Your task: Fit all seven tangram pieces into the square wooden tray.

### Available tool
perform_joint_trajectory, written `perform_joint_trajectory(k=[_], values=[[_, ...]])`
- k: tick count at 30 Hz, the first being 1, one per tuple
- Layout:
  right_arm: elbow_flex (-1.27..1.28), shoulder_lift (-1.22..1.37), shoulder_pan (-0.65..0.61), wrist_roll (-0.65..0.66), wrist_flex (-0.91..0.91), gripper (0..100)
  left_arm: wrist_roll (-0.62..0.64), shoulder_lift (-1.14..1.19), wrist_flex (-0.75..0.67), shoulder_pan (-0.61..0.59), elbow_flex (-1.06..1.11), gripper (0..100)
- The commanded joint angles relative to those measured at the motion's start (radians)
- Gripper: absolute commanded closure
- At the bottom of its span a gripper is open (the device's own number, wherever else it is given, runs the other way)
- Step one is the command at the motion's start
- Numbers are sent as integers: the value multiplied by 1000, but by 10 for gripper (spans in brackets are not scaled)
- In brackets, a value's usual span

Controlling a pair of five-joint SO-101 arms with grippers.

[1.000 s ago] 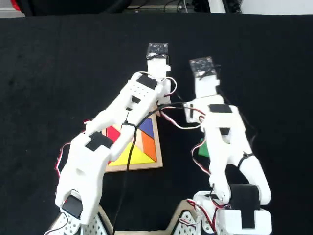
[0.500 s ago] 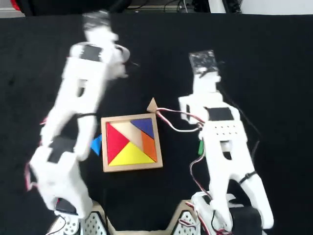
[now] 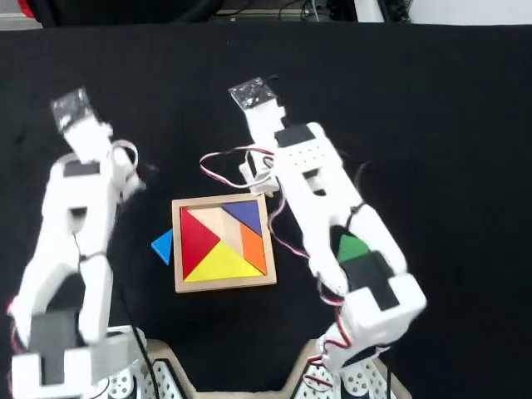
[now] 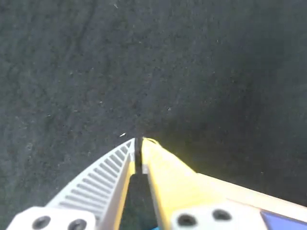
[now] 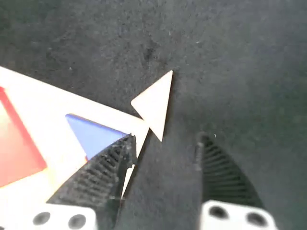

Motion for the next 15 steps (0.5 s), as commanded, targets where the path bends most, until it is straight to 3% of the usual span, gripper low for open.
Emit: perform_joint_trajectory(k=[1, 6, 15], values=[[-97, 35, -35, -8, 8, 762, 0, -213, -175, -15, 206, 897], [-147, 94, -98, -8, 8, 762, 2, -241, -292, -7, 308, 873], [-274, 246, -81, -9, 32, 765, 3, -213, -296, -5, 306, 873]])
